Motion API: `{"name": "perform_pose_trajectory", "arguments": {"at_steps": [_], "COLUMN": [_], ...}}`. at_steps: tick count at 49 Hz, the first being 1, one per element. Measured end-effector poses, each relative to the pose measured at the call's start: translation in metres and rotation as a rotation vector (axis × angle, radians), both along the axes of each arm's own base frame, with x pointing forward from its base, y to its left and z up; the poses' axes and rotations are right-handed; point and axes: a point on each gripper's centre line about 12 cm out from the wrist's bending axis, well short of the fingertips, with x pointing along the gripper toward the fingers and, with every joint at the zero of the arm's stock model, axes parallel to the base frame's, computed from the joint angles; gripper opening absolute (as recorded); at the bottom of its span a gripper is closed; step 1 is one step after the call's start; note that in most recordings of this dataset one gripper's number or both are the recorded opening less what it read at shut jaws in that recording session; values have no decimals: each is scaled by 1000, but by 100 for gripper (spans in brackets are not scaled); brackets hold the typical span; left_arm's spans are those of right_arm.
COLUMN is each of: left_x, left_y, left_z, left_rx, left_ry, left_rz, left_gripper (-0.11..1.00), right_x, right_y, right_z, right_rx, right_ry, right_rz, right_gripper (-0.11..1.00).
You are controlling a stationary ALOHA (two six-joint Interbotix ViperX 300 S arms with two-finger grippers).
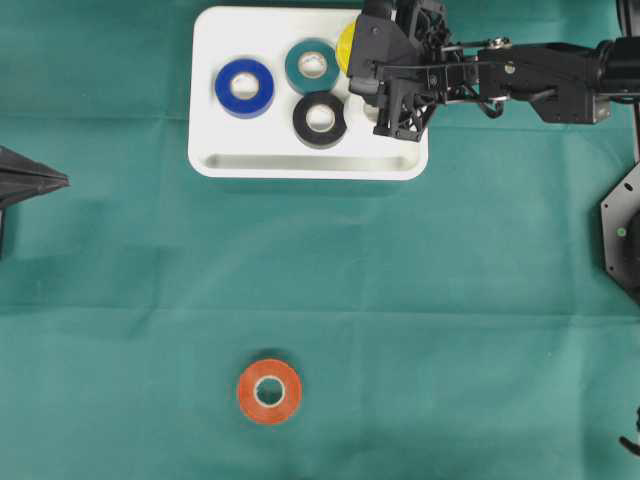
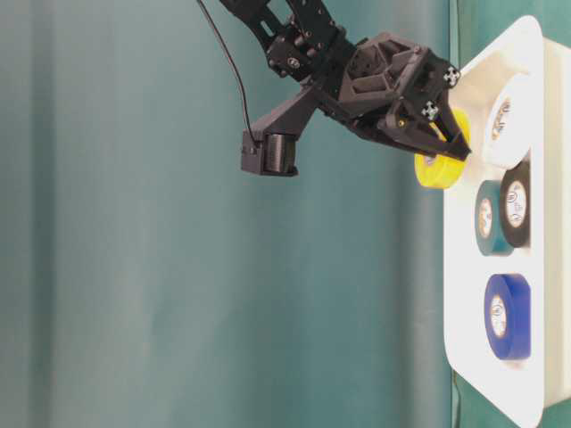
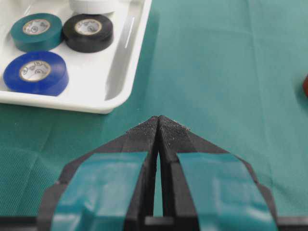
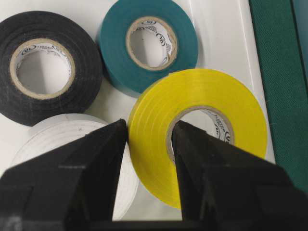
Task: Put the tape into the white case with the right arm.
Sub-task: 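Lift the yellow roll and carry it into the tray's top right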
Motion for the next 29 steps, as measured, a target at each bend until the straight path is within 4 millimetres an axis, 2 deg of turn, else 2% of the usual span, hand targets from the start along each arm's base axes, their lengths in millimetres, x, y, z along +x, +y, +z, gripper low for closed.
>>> {"name": "perform_pose_trajectory", "arguments": {"at_steps": [24, 29], "left_x": [0, 0], "left_y": [0, 0], "left_z": [0, 0], "left_rx": [0, 0], "left_ry": [2, 0], "left_rz": [0, 0], "left_gripper": [1, 1], "right_x": [-3, -4], "right_y": [-1, -1], "right_z": [-2, -3], "right_rx": [7, 6], "right_ry": [10, 16], "right_rz": [-15, -17], "right_gripper": [3, 21]}}
